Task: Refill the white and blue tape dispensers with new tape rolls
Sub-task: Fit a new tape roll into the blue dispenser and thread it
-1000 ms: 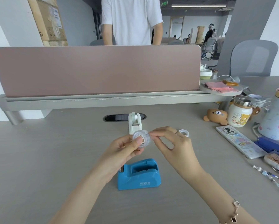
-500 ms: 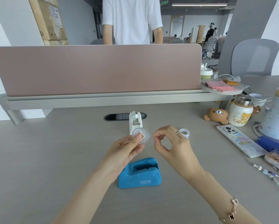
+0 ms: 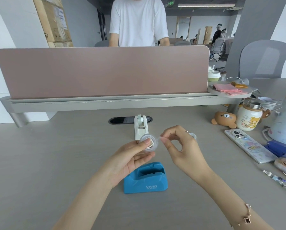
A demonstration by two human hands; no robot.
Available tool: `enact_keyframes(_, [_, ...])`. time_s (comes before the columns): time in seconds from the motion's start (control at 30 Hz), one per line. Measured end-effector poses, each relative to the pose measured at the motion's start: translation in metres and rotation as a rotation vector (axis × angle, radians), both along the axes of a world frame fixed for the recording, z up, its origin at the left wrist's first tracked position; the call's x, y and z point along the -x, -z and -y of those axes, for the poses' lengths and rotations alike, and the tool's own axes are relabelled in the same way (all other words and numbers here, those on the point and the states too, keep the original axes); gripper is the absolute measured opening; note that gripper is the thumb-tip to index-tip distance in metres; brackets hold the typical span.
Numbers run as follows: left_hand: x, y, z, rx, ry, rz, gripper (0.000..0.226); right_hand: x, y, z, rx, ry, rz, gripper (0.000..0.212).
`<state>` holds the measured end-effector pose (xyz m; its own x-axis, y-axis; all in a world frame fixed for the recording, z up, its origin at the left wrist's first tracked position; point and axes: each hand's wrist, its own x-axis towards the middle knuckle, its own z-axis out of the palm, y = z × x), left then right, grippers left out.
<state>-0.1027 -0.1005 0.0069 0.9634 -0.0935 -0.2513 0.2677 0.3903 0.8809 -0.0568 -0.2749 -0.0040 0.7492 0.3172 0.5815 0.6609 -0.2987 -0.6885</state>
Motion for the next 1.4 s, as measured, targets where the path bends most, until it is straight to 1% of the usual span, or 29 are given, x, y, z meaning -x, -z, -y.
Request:
enact_keyframes(0.1, [0.000,0.000,0.003,-0.090,-0.024,0.069,0.038,0.000,-0.003,0.002,-0.004,-0.065,-0.012,0.006])
enact_keyframes(0.2, [0.000,0.000,0.003,-0.109,-0.015,0.122,0.043,0.000,-0.007,0.004,0.048,-0.089,0.048,0.005])
enact_keyframes(0.33, [0.000,-0.001,-0.001,-0.146,0.018,0.129,0.056,-0.002,-0.010,0.007,0.103,-0.086,0.083,0.006])
enact_keyframes(0.5, [0.001,-0.002,-0.001,-0.176,0.038,0.125,0.054,-0.005,-0.015,0.015,0.063,-0.060,0.050,0.005])
enact_keyframes(0.63, [0.003,-0.004,0.000,-0.233,0.101,0.131,0.043,-0.007,-0.018,0.018,0.042,-0.011,0.045,0.004])
enact_keyframes(0.7, [0.005,-0.004,0.000,-0.283,0.145,0.119,0.047,-0.008,-0.019,0.020,0.033,-0.006,0.022,0.007])
enact_keyframes(0.77, [0.005,-0.002,0.000,-0.332,0.161,0.103,0.044,-0.010,-0.021,0.024,-0.007,-0.012,-0.026,0.013])
enact_keyframes(0.9, [0.011,-0.002,0.002,-0.445,0.239,0.088,0.042,-0.009,-0.016,0.019,0.018,-0.008,-0.055,0.012])
enact_keyframes(0.97, [0.012,-0.005,0.002,-0.545,0.242,0.103,0.031,-0.006,-0.013,0.012,-0.035,0.011,-0.079,0.013])
enact_keyframes(1.0, [0.012,-0.008,0.002,-0.600,0.211,0.119,0.025,-0.005,-0.014,0.009,-0.097,0.004,-0.115,0.014])
enact_keyframes(1.03, [0.011,-0.009,0.002,-0.627,0.179,0.138,0.024,-0.003,-0.016,0.007,-0.157,-0.016,-0.163,0.017])
enact_keyframes(1.1, [0.010,-0.010,0.002,-0.597,0.143,0.152,0.033,-0.003,-0.018,0.005,-0.234,-0.070,-0.270,0.040])
enact_keyframes(1.13, [0.010,-0.010,0.003,-0.565,0.134,0.146,0.037,-0.003,-0.018,0.005,-0.257,-0.074,-0.313,0.048])
enact_keyframes(1.17, [0.010,-0.008,0.003,-0.539,0.118,0.145,0.040,-0.004,-0.017,0.005,-0.280,-0.048,-0.342,0.047])
enact_keyframes(1.23, [0.009,-0.007,0.003,-0.477,0.054,0.145,0.047,-0.005,-0.018,0.006,-0.339,0.043,-0.397,0.029])
enact_keyframes(1.27, [0.008,-0.007,0.002,-0.431,0.008,0.147,0.049,-0.006,-0.019,0.007,-0.355,0.071,-0.446,0.023])
enact_keyframes(1.33, [0.006,-0.008,-0.001,-0.335,-0.078,0.157,0.049,-0.005,-0.021,0.007,-0.348,0.038,-0.580,0.029])
enact_keyframes(1.4, [0.005,-0.009,-0.002,-0.232,-0.132,0.174,0.043,-0.001,-0.025,0.006,-0.318,-0.094,-0.771,0.043])
